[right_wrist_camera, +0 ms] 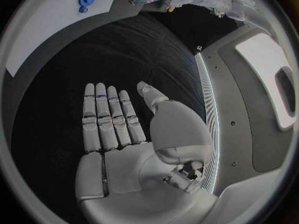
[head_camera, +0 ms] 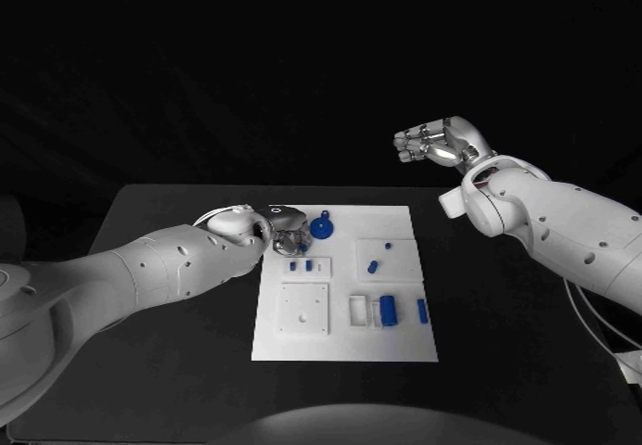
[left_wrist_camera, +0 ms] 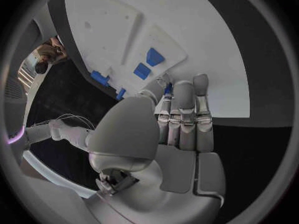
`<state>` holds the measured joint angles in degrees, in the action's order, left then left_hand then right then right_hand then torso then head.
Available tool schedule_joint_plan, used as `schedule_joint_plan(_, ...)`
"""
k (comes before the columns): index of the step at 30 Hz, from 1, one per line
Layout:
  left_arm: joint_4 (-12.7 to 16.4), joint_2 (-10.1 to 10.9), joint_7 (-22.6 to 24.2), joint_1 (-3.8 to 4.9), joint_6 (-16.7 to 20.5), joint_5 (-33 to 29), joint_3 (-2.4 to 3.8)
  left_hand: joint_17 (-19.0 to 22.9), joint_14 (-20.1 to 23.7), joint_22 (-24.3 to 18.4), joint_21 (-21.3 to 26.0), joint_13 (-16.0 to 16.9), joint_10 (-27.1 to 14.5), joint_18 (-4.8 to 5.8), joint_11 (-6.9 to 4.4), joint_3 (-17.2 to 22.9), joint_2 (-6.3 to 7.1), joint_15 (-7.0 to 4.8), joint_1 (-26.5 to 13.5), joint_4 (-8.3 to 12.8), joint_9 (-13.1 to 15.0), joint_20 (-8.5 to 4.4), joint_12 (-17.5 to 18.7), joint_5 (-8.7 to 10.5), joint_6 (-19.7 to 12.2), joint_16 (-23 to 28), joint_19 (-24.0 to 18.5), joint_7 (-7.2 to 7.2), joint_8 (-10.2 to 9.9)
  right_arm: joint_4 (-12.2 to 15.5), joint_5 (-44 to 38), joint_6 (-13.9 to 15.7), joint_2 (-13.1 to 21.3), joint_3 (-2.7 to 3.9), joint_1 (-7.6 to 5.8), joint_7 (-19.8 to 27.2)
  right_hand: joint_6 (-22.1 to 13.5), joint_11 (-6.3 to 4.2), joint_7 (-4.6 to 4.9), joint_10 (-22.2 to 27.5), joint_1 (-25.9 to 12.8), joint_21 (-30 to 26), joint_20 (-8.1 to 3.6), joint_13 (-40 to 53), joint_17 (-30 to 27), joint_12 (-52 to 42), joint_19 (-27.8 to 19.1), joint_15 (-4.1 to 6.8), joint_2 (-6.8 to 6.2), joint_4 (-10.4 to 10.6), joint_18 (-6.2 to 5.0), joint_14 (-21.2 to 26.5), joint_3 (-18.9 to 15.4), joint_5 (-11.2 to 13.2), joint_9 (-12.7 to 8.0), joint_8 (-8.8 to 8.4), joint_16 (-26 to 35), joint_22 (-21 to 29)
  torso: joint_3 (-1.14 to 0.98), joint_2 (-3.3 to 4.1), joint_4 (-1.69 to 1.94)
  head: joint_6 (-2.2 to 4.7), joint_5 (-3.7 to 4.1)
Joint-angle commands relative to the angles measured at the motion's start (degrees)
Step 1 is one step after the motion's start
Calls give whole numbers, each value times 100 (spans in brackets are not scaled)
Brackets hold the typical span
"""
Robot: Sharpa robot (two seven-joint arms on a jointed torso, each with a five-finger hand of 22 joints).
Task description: Assemble the parts on the task board
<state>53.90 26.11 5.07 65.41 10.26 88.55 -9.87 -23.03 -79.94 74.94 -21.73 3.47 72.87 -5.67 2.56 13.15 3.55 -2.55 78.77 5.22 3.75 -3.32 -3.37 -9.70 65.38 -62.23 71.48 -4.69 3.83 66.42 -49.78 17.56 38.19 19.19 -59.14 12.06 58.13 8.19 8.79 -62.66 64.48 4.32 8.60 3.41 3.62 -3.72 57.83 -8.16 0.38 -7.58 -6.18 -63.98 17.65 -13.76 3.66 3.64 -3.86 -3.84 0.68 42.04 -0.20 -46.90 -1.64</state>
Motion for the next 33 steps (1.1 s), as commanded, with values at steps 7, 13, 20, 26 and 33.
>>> schedule_joint_plan(7, -10, 16, -53, -8, -6, -18, -4, 3, 26, 101, 49, -5, -38, 64, 3, 86, 105, 1, -4, -9, 2, -24, 4, 1, -167, 40, 29, -17, -25, 2, -7, -29, -4, 3, 1, 60, -29, -4, 3, 30, 5, -23, -3, -8, -9, 36, -51, -1, -47, 1, -47, 52, 29, -25, -8, -10, 32, 8, 0, 1, 0, -5, -15)
schedule_joint_plan(13, -49, 10, -78, -7, -21, -17, -3, 11, 64, 98, 82, -6, -285, 50, 86, 116, 181, 51, -9, -11, -12, 8, 5, -1, -394, 68, 11, -8, -28, 1, -7, -5, -8, 3, 1, 70, -29, -4, 3, 30, 5, -23, -3, -8, -9, 36, -51, -1, -47, 1, -47, 52, 29, -25, -8, -10, 32, 8, 0, -1, 0, -3, -22)
schedule_joint_plan(20, -103, 12, -110, -7, -8, -17, -3, 19, 86, 96, 127, -6, -637, -44, 211, 73, 268, 142, 19, -18, -16, 102, 2, 1, -837, 64, 24, 38, -23, -3, -7, 6, -9, 3, 1, 73, -29, -4, 3, 30, 5, -23, -3, -8, -9, 36, -51, -1, -47, 1, -47, 52, 29, -25, -8, -10, 32, 8, 0, 1, -6, 8, -31)
schedule_joint_plan(26, -148, 25, -124, -7, 16, -17, -1, 41, 111, 99, 188, -6, -826, -110, 271, -154, 238, 187, 112, -42, -26, 162, 3, 0, -1127, 47, 44, 34, -32, -6, -7, 1, -6, 3, 1, 68, -29, -4, 3, 30, 5, -23, -3, -8, -9, 36, -51, -1, -47, 1, -47, 52, 29, -25, -8, -10, 32, 8, -1, 1, -5, 14, -34)
schedule_joint_plan(33, -128, 154, -118, -5, 225, -41, 38, 70, 159, 115, 198, -7, -746, -120, 249, -67, 138, 171, 233, -5, -10, 154, 3, -15, -821, 80, 41, -84, -4, -7, -70, -109, 26, 3, 1, -10, -18, -13, 3, 5, 110, -13, -13, -9, -7, 36, -28, 10, -78, -96, -55, 24, 82, -91, -7, -8, 29, 5, 1, -3, -1, 38, -50)
